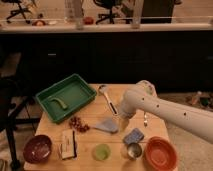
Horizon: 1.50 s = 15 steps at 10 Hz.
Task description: Wipe red bowl with towel
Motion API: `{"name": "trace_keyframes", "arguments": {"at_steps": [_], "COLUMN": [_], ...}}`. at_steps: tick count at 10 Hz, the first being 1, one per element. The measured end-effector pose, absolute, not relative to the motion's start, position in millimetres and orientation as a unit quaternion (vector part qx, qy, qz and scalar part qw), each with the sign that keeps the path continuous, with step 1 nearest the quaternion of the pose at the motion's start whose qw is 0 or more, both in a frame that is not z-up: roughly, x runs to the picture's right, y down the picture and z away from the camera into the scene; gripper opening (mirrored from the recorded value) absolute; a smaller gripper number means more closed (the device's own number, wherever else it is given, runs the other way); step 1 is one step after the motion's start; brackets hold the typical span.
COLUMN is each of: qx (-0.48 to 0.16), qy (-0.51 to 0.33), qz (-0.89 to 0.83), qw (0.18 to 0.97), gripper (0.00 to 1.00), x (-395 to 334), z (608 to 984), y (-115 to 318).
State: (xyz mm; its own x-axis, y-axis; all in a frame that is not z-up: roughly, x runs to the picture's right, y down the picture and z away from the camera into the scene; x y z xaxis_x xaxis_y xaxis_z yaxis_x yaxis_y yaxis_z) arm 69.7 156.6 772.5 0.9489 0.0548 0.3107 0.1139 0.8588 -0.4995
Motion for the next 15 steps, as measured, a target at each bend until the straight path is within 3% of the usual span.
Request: {"name": "trace_keyframes", "arguments": {"at_steps": [6,15], "qx": [-0.285,-0.33], "qy": [-0.214,-0.226], "qz": [-0.006,-0.009], "qw": [0.935,0.916], "gripper": [0.8,0.8], "x": [28,21], "z": [804,838], "y": [177,209]}}
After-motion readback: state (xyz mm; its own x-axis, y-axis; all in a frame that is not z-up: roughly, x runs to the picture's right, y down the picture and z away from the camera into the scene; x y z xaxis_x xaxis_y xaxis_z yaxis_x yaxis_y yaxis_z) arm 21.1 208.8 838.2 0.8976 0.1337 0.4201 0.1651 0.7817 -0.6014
